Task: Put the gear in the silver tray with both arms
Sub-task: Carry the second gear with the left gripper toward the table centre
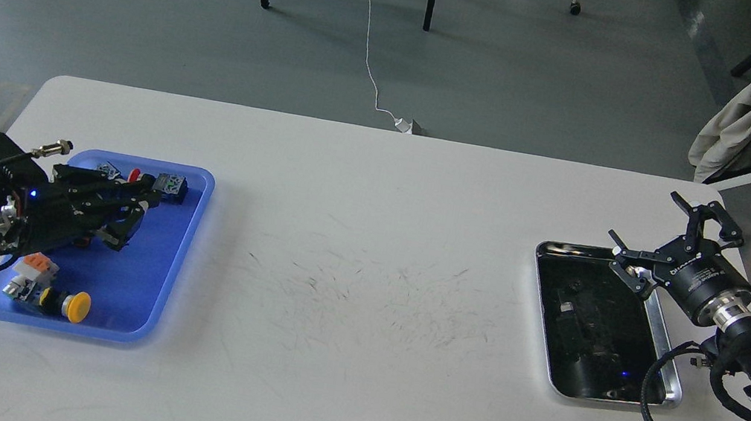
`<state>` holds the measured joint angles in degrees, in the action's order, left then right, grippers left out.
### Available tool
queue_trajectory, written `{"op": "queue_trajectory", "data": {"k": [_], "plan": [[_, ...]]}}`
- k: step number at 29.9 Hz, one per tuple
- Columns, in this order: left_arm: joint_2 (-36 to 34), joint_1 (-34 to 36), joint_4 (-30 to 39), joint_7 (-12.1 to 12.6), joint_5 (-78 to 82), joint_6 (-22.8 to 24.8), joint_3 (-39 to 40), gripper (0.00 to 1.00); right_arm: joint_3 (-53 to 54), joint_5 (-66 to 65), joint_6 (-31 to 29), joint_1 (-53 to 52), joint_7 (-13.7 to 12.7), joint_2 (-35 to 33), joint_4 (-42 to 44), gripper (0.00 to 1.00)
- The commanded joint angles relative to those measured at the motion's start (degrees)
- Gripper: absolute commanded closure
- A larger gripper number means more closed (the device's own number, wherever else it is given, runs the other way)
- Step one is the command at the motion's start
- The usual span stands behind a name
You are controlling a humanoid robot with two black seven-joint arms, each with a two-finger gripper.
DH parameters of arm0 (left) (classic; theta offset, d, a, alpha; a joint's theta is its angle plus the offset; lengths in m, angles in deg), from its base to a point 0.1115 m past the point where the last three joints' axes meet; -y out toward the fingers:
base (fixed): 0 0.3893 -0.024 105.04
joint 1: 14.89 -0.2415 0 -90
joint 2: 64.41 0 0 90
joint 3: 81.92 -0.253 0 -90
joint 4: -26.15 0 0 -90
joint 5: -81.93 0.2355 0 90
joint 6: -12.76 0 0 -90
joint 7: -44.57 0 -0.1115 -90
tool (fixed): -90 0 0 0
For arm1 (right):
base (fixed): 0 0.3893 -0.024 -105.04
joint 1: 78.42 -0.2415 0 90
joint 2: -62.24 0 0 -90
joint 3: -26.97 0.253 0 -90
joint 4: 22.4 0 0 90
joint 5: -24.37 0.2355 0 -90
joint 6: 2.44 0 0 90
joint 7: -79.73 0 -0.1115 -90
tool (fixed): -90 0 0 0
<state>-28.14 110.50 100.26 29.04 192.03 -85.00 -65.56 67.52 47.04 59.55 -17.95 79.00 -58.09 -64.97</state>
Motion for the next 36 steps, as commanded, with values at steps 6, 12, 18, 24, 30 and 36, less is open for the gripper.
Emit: {"op": "queue_trajectory", "data": {"k": [6, 12, 18, 24, 30, 36], "plan": [[16.6, 6.8, 9.8, 10.3, 0.0, 8.7, -0.4, 0.96, 2.0, 0.0, 0.0, 0.2, 0.1, -3.0, -0.5, 0.01], [35.8, 7.3, 2.5, 13.0, 0.5, 12.1, -2.9, 0.94, 2.0, 0.0, 0.0, 0.3, 0.0, -4.1, -0.1, 0.01], [49.3, 7.7, -9.7, 11.9, 0.6, 11.9, -5.0, 0.94, 2.0, 0.0, 0.0, 0.3, 0.0, -4.6, 0.0, 0.01], [53.7, 7.3, -16.1, 11.0, 0.6, 11.6, -6.9, 0.94, 1.6, 0.0, 0.0, 0.3, 0.0, -4.6, 0.0, 0.01], [53.7, 7.2, -17.3, 11.0, 0.6, 10.4, -8.4, 0.9, 1.6, -0.1, 0.0, 0.3, 0.0, -4.6, 0.0, 0.01], [53.7, 7.2, -19.8, 11.0, 0.6, 8.6, -8.2, 0.75, 1.6, -0.1, 0.0, 0.3, 0.0, -4.6, 0.1, 0.01]]}}
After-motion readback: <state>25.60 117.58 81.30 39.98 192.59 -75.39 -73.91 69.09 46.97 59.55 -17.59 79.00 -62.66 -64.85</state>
